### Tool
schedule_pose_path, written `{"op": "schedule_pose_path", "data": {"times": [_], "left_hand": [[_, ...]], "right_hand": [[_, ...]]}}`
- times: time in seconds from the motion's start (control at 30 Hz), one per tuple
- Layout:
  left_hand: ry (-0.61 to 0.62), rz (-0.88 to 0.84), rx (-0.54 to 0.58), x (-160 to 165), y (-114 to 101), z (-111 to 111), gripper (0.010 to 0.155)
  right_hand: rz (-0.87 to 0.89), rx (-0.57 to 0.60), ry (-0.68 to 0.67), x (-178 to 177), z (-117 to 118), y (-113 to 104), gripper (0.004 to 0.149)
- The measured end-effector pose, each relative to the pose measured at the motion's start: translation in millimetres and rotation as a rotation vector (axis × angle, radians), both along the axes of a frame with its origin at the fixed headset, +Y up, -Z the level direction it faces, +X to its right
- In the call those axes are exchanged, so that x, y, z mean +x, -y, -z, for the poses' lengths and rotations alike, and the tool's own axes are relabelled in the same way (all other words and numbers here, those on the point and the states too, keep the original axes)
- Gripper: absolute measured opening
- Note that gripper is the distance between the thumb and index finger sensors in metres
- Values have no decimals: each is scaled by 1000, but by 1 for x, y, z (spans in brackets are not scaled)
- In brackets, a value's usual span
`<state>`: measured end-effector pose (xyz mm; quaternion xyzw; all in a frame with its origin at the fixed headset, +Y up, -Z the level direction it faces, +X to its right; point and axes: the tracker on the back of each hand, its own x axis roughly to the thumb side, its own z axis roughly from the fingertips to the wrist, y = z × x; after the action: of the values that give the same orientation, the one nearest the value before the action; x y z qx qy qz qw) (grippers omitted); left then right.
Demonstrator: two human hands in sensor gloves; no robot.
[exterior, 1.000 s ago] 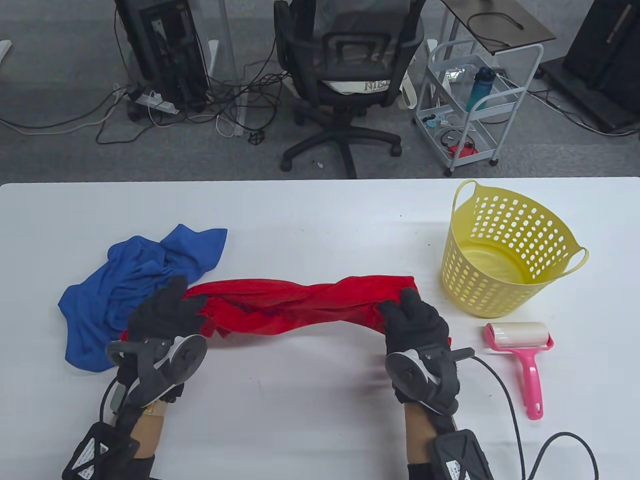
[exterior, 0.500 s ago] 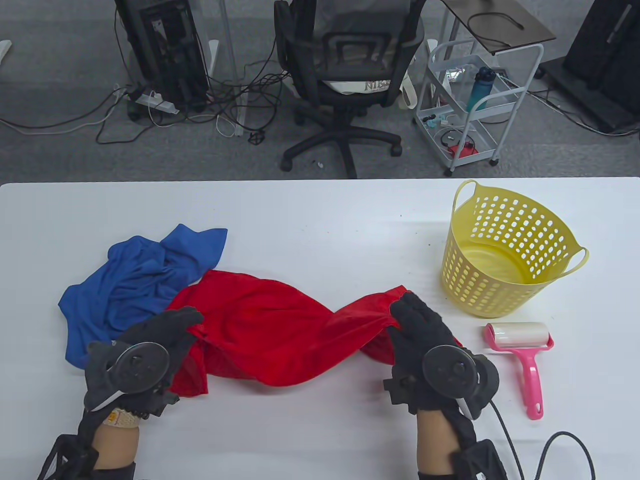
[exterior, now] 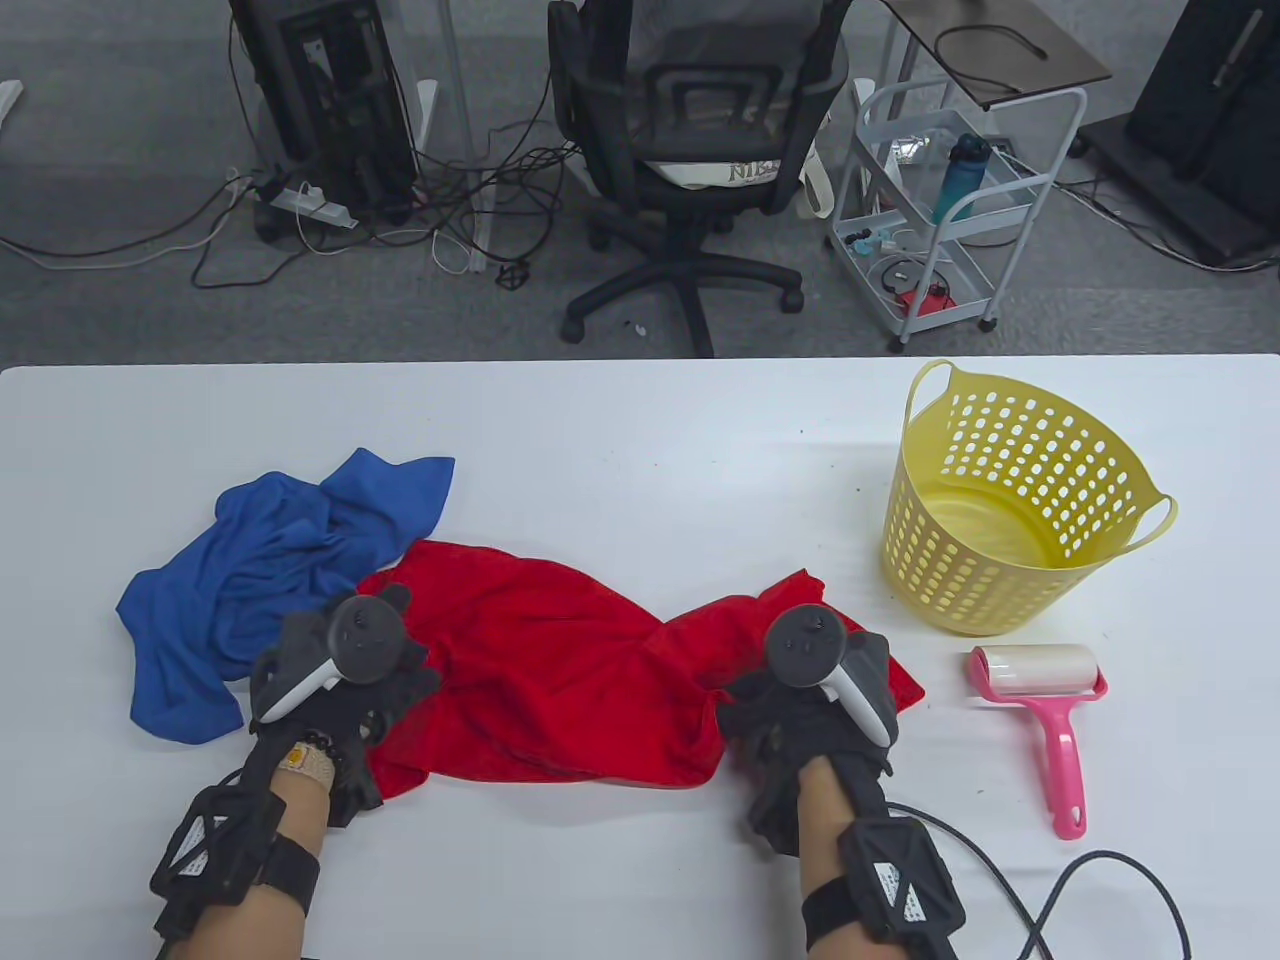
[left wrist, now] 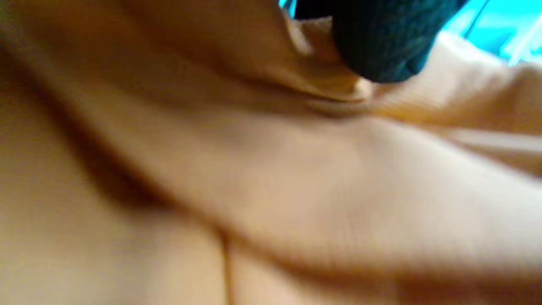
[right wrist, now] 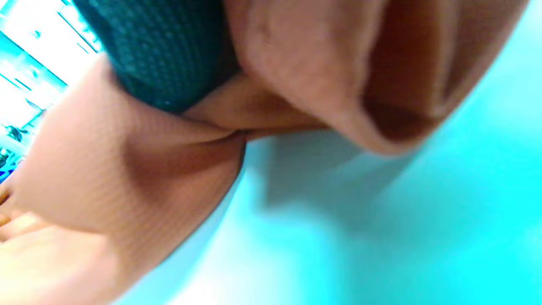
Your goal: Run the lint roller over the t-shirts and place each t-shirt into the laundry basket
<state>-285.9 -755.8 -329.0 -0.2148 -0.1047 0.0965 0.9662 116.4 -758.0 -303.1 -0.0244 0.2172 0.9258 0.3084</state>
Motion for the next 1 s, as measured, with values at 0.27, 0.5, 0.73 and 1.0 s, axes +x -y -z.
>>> {"op": "schedule_pose_path", "data": {"times": [0.27,0.5,0.73,1.0], "left_hand": [[158,237,141,27,0,-20,39],[160,372,209,37,-12,-39,38],[139,170,161,1,-73,-49,38],[184,223,39,14,-115,-22,38]], "right_hand": [[-355,63,-110,-11,7,-6,34],[-306,105,-125,-4,-14,-16,33],[-114,142,-265,18,-51,-68,33],[-105,83,-258,21,-19,-114,33]]}}
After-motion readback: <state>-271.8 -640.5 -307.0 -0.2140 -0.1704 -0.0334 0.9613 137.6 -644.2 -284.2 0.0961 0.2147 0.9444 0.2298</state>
